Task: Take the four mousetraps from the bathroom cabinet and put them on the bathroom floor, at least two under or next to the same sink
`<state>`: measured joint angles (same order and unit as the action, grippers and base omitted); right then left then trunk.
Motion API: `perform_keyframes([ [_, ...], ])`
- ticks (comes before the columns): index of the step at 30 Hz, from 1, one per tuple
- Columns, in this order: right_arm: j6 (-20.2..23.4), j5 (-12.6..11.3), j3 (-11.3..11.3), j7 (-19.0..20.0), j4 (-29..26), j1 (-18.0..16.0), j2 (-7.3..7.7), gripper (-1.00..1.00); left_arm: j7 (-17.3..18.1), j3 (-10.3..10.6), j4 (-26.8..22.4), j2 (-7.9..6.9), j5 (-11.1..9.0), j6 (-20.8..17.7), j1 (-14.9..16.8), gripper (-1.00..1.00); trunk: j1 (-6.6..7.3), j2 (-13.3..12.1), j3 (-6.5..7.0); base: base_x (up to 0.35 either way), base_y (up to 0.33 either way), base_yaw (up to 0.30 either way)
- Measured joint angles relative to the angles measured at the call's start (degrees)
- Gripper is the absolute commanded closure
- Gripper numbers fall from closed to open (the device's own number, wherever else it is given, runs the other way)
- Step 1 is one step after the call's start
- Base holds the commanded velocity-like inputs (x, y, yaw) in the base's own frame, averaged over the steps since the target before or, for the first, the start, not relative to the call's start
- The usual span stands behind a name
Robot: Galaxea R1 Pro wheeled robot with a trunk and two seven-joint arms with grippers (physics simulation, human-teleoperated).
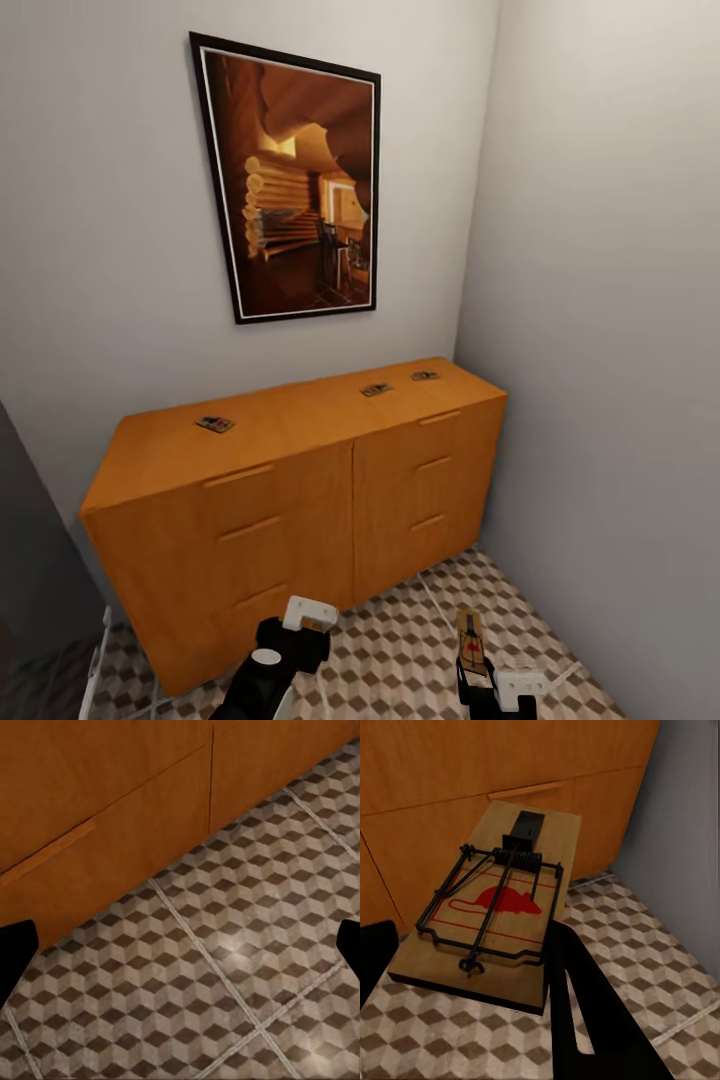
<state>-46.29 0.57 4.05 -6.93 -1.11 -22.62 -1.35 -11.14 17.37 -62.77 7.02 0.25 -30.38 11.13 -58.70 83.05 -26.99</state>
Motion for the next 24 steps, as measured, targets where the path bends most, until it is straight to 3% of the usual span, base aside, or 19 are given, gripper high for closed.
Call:
perform_keyframes([
  [9, 0.0, 0.0, 0.0, 0.0, 0.0, 0.0, -0.04, 1.0, 0.0, 0.4, 0.0, -0.05, 0.0, 0.0, 0.0, -1.0, -0.01, 0.0, 0.26, 0.222, 0.137, -0.169],
  [24, 0.1, 0.0, 0.0, -0.1, 0.0, 0.0, -0.05, 1.0, 0.0, 2.1, 0.0, -0.06, 0.0, 0.0, 0.0, -1.0, -0.03, 0.0, 0.37, 0.016, 0.009, -0.027],
])
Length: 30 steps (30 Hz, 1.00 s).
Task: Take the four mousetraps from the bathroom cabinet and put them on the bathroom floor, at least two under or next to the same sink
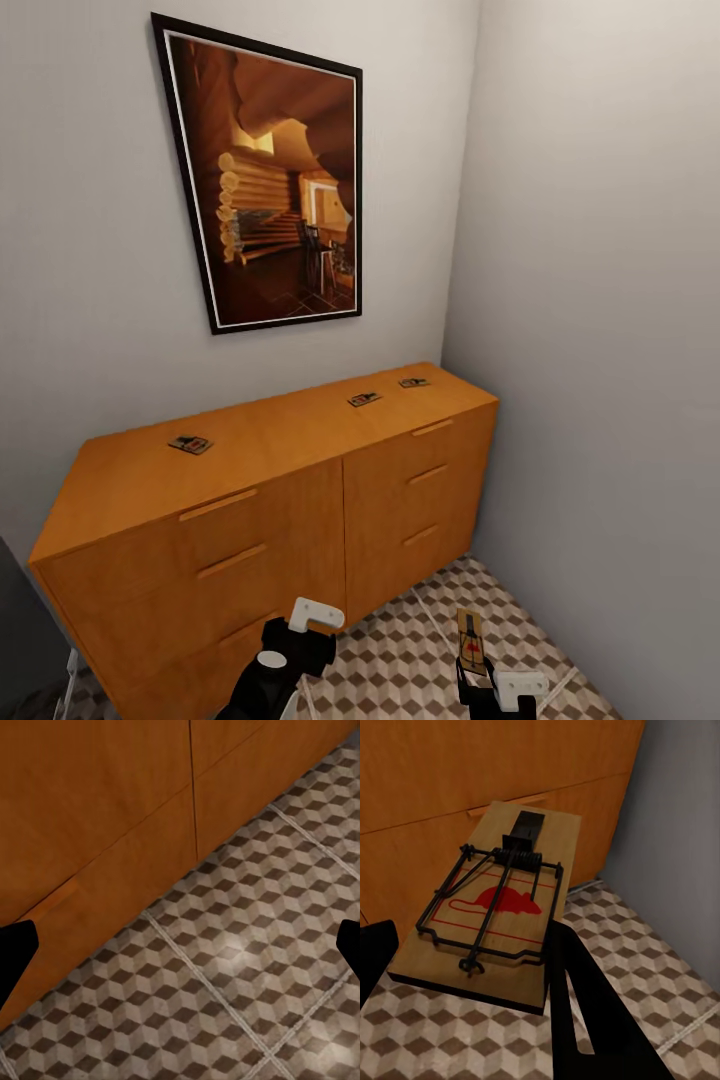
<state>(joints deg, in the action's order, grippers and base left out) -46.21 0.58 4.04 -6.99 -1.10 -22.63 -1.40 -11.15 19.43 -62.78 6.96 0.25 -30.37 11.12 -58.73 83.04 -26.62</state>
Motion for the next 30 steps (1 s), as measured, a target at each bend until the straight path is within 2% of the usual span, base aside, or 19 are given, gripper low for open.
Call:
perform_keyframes([
  [9, 0.1, 0.0, 0.0, 0.0, 0.0, 0.0, 0.0, 1.0, 0.0, 0.3, -0.2, 0.0, 0.0, 0.0, 0.0, -1.0, 0.0, 0.0, 0.0, 0.0, 0.0, 0.0],
  [15, 0.2, 0.0, 0.0, 0.0, 0.0, 0.0, 0.0, 1.0, -0.1, 3.7, -0.7, 0.41, 0.0, -0.1, 0.0, -1.0, 0.0, 0.0, 0.0, 0.0, 0.0, 0.0],
  [19, 0.2, 0.0, 0.0, 0.0, 0.0, 0.0, -0.03, 1.0, -0.2, 5.1, -5.4, 1.19, 0.0, -1.1, 0.0, -1.0, 0.0, 0.0, 0.0, 0.0, 0.0, 0.0],
  [21, 0.2, 0.0, 0.0, 0.0, 0.0, 0.0, -0.06, 1.0, -0.2, 5.5, -8.4, 1.33, 0.0, -3.1, 0.0, -1.0, 0.0, 0.0, 0.0, 0.0, 0.0, 0.0],
  [27, 0.3, 0.0, 0.0, 0.0, 0.0, 0.0, -0.08, 1.0, -0.1, 5.9, -17.8, 1.82, 0.0, -14.2, 0.0, -1.0, 0.0, 0.0, 0.0, 0.0, 0.0, 0.0],
  [30, 0.3, 0.0, 0.0, 0.0, 0.0, 0.0, -0.09, 1.0, -0.2, 6.0, -21.7, 1.96, 0.0, -16.3, 0.0, -1.0, 0.0, 0.0, 0.0, 0.0, 0.0, 0.0],
])
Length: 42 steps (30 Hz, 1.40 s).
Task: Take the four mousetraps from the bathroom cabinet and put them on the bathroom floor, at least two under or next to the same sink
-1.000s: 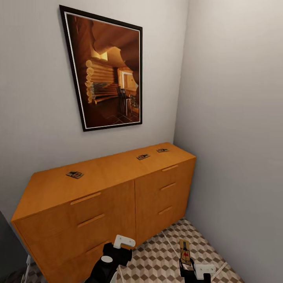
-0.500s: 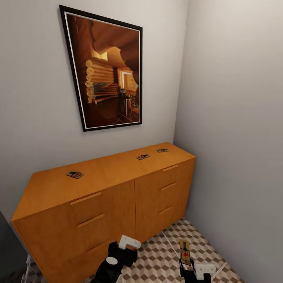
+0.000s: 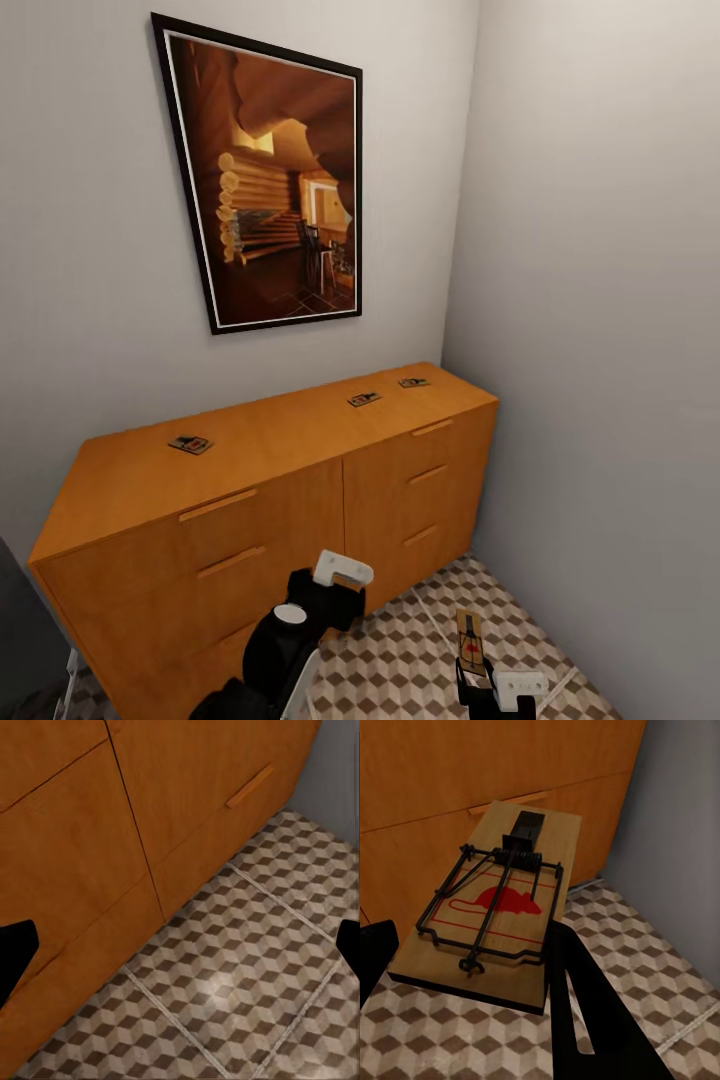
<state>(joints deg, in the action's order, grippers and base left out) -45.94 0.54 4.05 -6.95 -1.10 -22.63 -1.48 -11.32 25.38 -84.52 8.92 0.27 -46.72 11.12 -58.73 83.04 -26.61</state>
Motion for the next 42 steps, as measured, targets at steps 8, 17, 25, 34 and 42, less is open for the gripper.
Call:
perform_keyframes([
  [8, 0.0, 0.0, 0.0, 0.1, 0.0, 0.0, -0.02, 1.0, -0.2, 0.1, -4.1, 0.36, 0.1, -4.5, 4.7, -1.0, 0.0, 0.0, 0.0, 0.0, 0.0, 0.0],
  [17, 0.1, 0.0, 0.0, 0.1, 0.0, 0.0, -0.01, 1.0, -0.1, 0.1, -4.4, 0.62, -0.4, -10.2, 14.6, -1.0, 0.0, 0.0, 0.0, 0.0, 0.0, 0.0],
  [25, 0.0, 0.0, 0.0, 0.1, 0.0, 0.0, 0.05, 1.0, 0.8, 0.1, -4.3, 0.74, -5.4, -10.7, 22.9, -1.0, 0.0, 0.0, 0.0, 0.0, 0.0, 0.0],
  [34, 0.0, 0.0, 0.0, 0.2, 0.0, 0.0, 0.02, 1.0, 0.9, 0.1, -0.9, 0.74, -9.3, -11.1, 32.0, -1.0, 0.0, 0.0, 0.0, 0.0, 0.0, 0.0],
  [42, 0.0, 0.0, 0.0, 0.2, 0.0, 0.0, 0.01, 1.0, 0.9, 0.0, 13.3, 0.75, -9.7, -11.1, 44.7, -1.0, 0.0, 0.0, 0.0, 0.0, 0.0, 0.0],
])
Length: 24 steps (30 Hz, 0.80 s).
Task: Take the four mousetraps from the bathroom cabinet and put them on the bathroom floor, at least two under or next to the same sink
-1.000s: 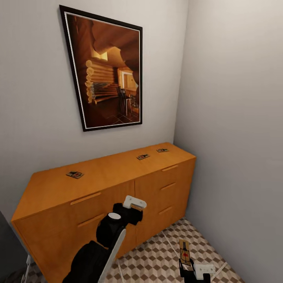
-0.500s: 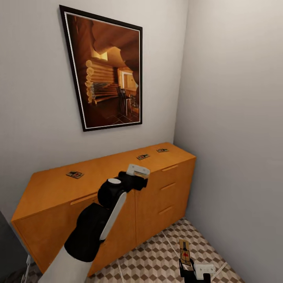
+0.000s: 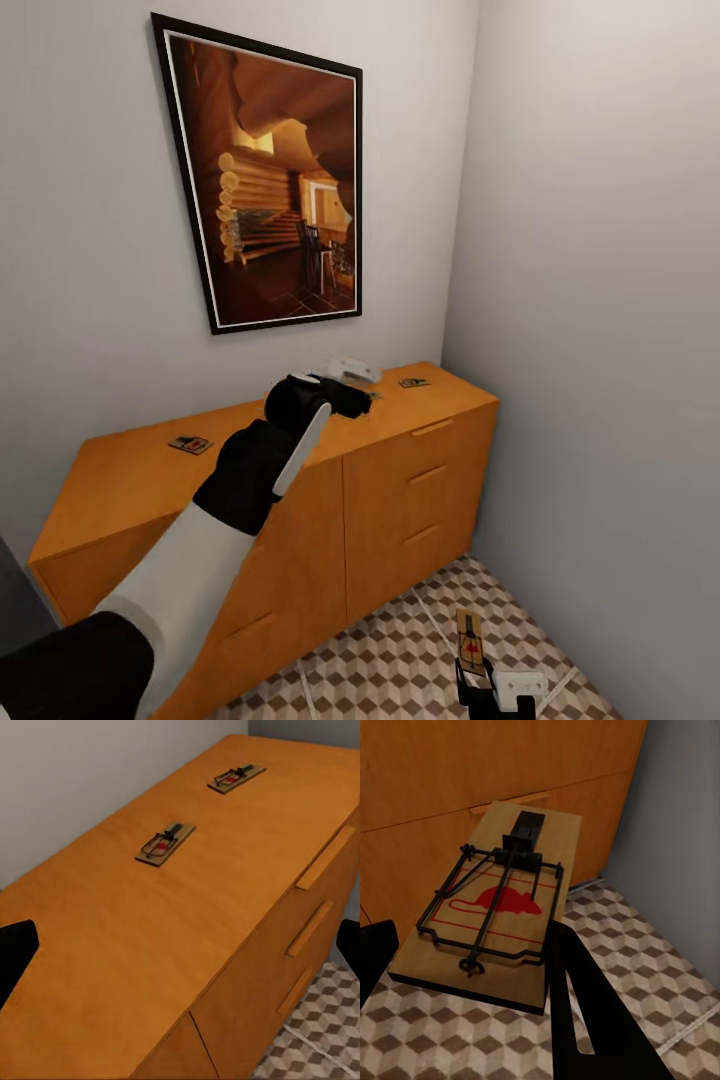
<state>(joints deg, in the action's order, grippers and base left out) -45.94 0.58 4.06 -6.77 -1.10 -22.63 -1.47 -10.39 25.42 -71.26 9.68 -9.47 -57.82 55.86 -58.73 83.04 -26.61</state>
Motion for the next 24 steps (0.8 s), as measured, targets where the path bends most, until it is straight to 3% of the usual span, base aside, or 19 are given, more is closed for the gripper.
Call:
perform_keyframes([
  [6, 0.0, 0.0, 0.0, 0.0, 0.0, 0.0, -0.01, 1.0, 0.1, -0.6, 11.0, -0.06, -0.1, 0.1, 8.2, -1.0, 0.0, 0.0, 0.0, 0.0, 0.0, 0.0],
  [9, 0.0, 0.0, 0.0, 0.0, 0.0, 0.0, -0.01, 1.0, 0.1, -3.1, 17.3, -0.14, 0.0, 0.2, 12.5, -1.0, 0.0, 0.0, 0.0, 0.0, 0.0, 0.0],
  [12, 0.0, 0.0, 0.0, 0.0, 0.0, 0.0, -0.01, 1.0, 0.2, -5.1, 20.4, -0.23, 0.0, 0.2, 14.8, -1.0, 0.0, 0.0, 0.0, 0.0, 0.0, 0.0],
  [20, 0.0, 0.0, 0.0, 0.1, 0.0, 0.0, -0.01, 1.0, 0.6, -6.8, 22.1, -0.48, -0.1, 0.2, 16.5, -1.0, 0.0, 0.0, 0.0, 0.0, 0.0, 0.0],
  [24, 0.0, 0.0, 0.0, 0.1, 0.0, 0.0, -0.01, 1.0, 3.5, -6.9, 21.9, -0.5, -0.2, 0.2, 16.6, -1.0, 0.0, 0.0, 0.0, 0.0, 0.0, 0.0],
])
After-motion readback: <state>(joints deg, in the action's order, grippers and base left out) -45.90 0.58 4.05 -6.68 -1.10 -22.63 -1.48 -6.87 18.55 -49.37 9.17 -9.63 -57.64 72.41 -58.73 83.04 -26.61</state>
